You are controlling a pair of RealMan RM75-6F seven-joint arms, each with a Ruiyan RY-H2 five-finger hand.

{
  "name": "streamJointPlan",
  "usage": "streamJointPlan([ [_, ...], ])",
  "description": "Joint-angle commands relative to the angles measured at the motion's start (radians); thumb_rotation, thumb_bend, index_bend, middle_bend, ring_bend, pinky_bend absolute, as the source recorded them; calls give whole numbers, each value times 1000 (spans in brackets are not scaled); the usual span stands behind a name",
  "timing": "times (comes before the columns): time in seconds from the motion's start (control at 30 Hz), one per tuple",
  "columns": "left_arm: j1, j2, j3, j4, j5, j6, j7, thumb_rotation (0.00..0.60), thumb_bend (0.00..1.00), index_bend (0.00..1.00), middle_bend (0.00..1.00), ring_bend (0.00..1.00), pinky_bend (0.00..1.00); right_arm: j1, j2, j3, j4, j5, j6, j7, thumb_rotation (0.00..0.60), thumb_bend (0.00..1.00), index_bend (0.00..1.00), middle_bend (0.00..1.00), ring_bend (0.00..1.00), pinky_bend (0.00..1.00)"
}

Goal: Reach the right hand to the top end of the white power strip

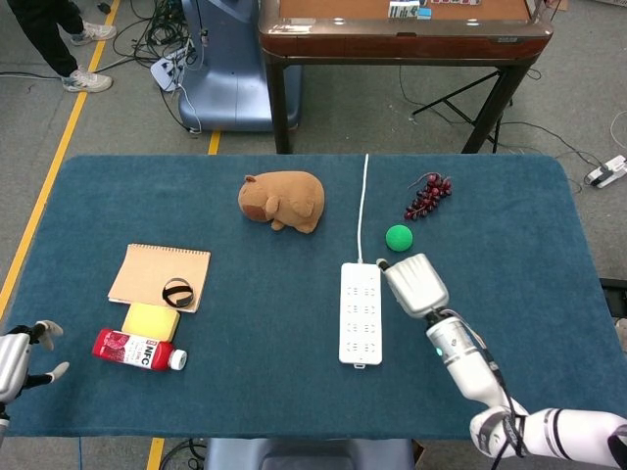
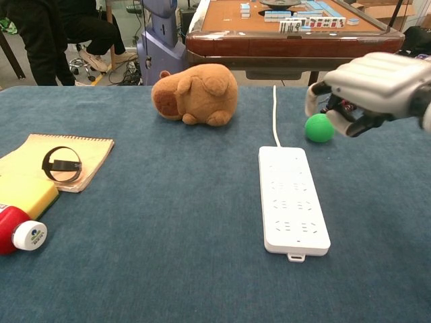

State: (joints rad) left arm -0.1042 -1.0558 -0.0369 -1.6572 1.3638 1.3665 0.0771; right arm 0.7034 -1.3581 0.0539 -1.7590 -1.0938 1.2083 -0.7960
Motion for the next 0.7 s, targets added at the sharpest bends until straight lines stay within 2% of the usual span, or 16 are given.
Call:
streamJointPlan([
  [0.03, 1, -1, 1, -4, 3, 4, 8, 600, 163, 516, 554, 436, 648, -83, 91, -47, -90, -79, 103, -4, 600, 462, 339, 553, 686, 846],
  [0.13, 3, -2, 4, -11, 12, 11, 18, 600, 163, 516, 554, 436, 648, -150, 130, -79, -112, -118, 176, 30, 600, 395, 339, 472, 556, 710],
  [0.2, 5, -3, 8, -16, 20, 18, 27, 600, 163, 516, 554, 436, 648, -207, 150, -111, -106, -154, 228, 63, 600, 334, 339, 402, 451, 580],
  [0.3, 6, -5, 12, -23, 31, 24, 37, 600, 163, 515, 554, 436, 648, -276, 160, -139, -71, -197, 285, 134, 600, 281, 339, 357, 385, 471],
  [0.5, 11, -16, 16, -24, 63, 50, 41, 600, 163, 521, 554, 433, 648, -393, 148, -161, 26, -270, 381, 295, 600, 272, 339, 354, 380, 449],
  [0.7, 15, -27, 17, -17, 92, 75, 36, 600, 163, 527, 555, 427, 648, -466, 126, -144, 119, -315, 436, 441, 600, 272, 339, 354, 380, 449],
])
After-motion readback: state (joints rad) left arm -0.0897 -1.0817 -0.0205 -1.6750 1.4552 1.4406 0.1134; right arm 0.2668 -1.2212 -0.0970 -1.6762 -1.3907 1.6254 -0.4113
